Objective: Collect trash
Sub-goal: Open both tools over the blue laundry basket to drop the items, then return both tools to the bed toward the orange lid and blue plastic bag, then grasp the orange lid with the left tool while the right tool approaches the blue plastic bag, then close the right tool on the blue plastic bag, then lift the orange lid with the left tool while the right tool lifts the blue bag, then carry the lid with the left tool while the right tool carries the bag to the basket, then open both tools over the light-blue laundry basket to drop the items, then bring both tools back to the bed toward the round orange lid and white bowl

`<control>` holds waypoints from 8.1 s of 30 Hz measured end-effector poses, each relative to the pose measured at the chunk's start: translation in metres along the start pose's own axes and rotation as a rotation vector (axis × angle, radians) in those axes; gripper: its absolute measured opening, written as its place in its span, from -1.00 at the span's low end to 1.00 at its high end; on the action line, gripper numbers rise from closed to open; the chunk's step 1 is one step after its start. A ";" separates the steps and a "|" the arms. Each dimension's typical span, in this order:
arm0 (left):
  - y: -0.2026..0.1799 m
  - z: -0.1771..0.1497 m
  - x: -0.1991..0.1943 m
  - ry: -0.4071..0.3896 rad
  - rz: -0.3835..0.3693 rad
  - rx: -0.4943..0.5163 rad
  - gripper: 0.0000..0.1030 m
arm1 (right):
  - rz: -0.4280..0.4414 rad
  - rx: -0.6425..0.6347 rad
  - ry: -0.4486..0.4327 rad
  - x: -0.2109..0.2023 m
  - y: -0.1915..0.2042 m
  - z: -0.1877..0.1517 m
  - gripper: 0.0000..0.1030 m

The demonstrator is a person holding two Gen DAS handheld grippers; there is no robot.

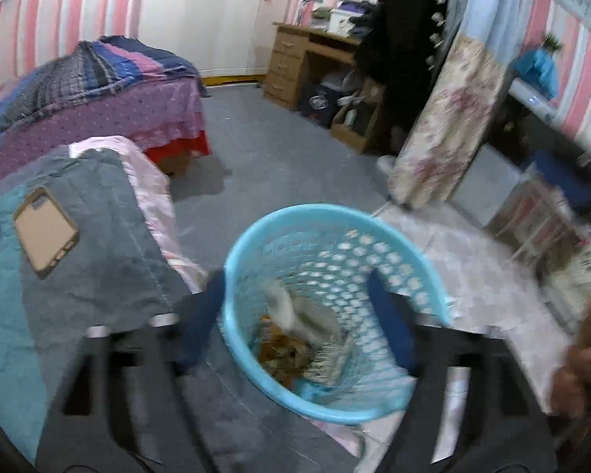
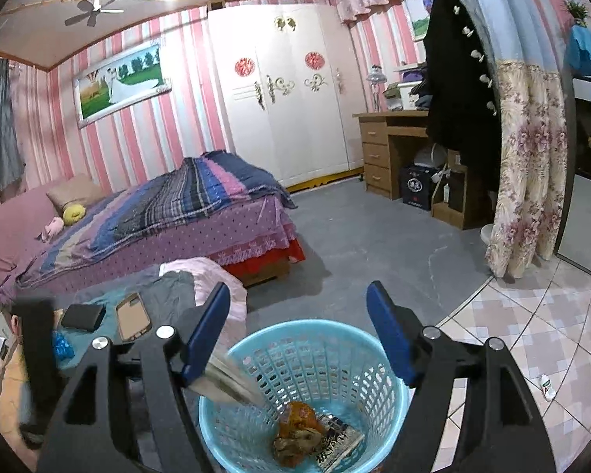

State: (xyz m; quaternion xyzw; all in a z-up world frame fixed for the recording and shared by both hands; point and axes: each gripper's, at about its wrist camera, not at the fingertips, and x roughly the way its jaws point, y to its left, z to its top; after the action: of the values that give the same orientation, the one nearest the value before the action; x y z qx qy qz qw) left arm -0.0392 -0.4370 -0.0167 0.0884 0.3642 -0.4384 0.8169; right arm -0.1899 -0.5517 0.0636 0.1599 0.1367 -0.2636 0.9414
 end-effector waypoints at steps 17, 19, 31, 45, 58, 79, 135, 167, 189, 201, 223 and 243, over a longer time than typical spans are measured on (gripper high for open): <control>0.194 -0.061 -0.197 -0.250 0.494 -0.210 0.76 | 0.138 -0.154 0.000 0.004 0.082 -0.010 0.39; 0.217 -0.072 -0.221 -0.288 0.566 -0.253 0.84 | 0.158 -0.184 0.002 0.005 0.099 -0.012 0.39; 0.351 -0.142 -0.291 -0.312 0.827 -0.492 0.87 | 0.357 -0.279 -0.018 0.010 0.235 -0.043 0.48; 0.406 -0.158 -0.272 -0.262 0.760 -0.588 0.89 | 0.547 -0.357 0.231 0.085 0.356 -0.103 0.54; 0.402 -0.130 -0.177 -0.130 0.645 -0.478 0.48 | 0.540 -0.414 0.329 0.110 0.371 -0.123 0.54; 0.411 -0.116 -0.192 -0.211 0.571 -0.461 -0.92 | 0.561 -0.506 0.424 0.161 0.435 -0.167 0.53; 0.286 -0.107 -0.275 -0.393 0.497 -0.352 -0.92 | 0.521 -0.380 0.137 0.028 0.295 -0.069 -0.41; 0.203 -0.081 -0.231 -0.398 0.324 -0.243 -0.92 | 0.313 -0.148 0.019 0.000 0.123 -0.021 -0.42; 0.155 -0.062 -0.202 -0.375 0.244 -0.194 -0.91 | 0.239 -0.061 0.037 -0.004 0.075 -0.017 -0.41; 0.094 -0.028 -0.153 -0.342 0.098 -0.115 -0.91 | 0.163 -0.034 0.041 0.000 0.035 -0.009 -0.41; 0.003 -0.002 -0.037 -0.187 -0.129 -0.164 0.53 | 0.044 0.094 0.034 0.017 -0.018 -0.014 0.20; 0.220 -0.061 -0.226 -0.379 0.556 -0.331 0.82 | 0.336 -0.022 0.091 0.033 0.079 -0.027 0.28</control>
State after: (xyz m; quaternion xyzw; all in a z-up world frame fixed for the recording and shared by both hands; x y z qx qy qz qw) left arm 0.0218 -0.1294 0.0531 -0.0320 0.2345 -0.1436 0.9609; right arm -0.1242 -0.4927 0.0462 0.1822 0.1535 -0.0938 0.9667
